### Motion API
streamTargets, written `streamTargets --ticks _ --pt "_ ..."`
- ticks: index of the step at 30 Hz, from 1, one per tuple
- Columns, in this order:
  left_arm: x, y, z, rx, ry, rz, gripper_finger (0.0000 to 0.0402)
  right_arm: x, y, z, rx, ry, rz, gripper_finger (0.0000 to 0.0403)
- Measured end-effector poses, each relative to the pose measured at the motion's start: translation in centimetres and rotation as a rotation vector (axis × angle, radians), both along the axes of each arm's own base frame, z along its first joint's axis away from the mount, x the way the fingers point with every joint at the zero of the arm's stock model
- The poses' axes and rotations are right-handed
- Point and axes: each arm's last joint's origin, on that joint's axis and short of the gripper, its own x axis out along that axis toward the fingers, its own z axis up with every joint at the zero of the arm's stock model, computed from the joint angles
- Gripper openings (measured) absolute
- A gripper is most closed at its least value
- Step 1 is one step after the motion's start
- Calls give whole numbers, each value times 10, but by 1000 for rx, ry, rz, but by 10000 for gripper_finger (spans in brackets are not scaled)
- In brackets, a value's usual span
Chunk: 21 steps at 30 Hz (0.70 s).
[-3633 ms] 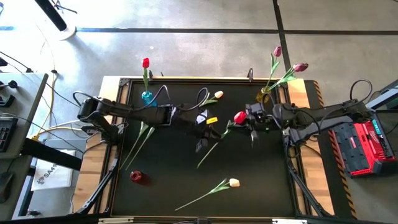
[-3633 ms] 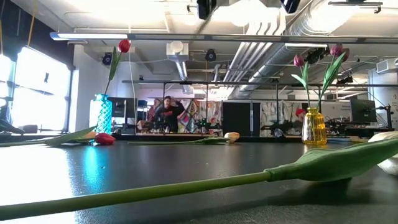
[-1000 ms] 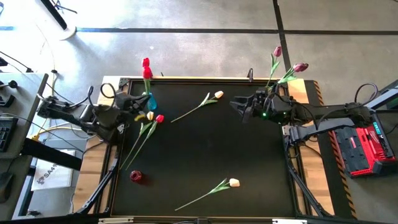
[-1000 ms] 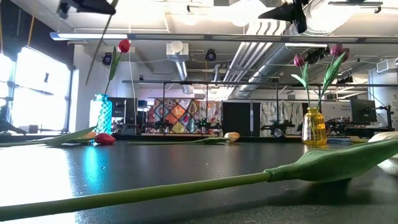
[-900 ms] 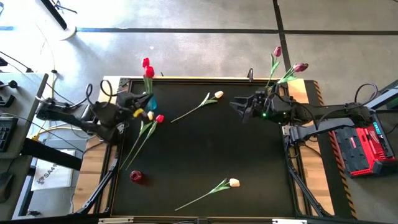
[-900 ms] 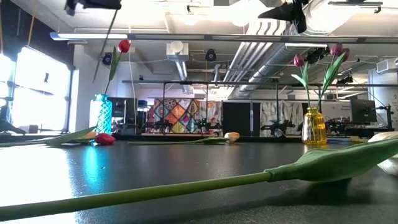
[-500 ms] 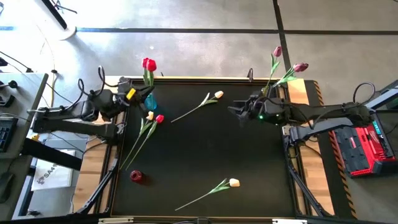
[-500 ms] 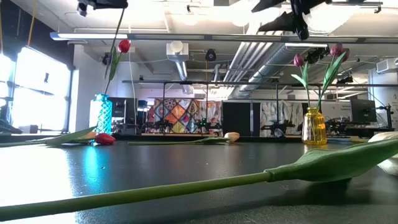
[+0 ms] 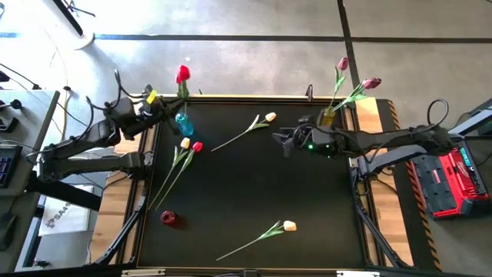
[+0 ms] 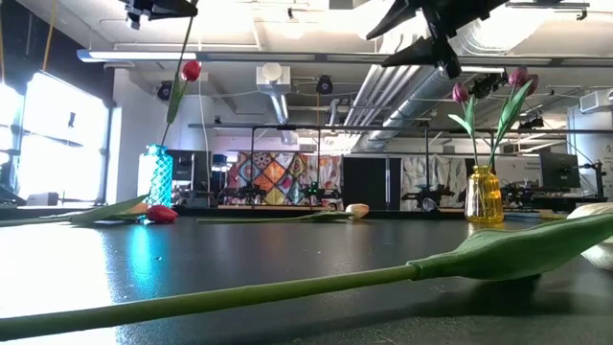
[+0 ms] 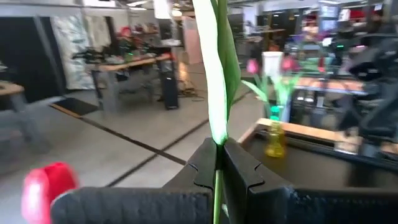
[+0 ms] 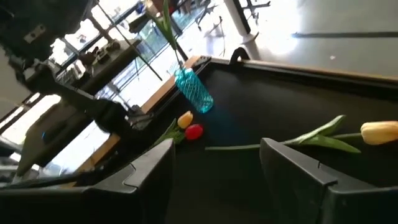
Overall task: Sort flowers into vase by color
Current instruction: Put the bottom light red flower into the blue vase
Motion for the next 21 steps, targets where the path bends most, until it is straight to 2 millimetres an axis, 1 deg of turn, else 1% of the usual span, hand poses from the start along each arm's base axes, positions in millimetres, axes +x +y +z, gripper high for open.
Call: streamTargets --ticks 6,12,17,21 --pt "-7 12 -1 13 19 36 0 9 -8 0 -4 -56 -46 224" --pt "-15 26 -5 25 85 181 0 11 -10 2 -1 -90 -46 224" --pt "-24 39 -5 -5 65 287 0 11 -10 2 -1 -88 -45 224" --pt "-24 50 -7 -53 26 316 0 11 -10 2 -1 -87 -45 224"
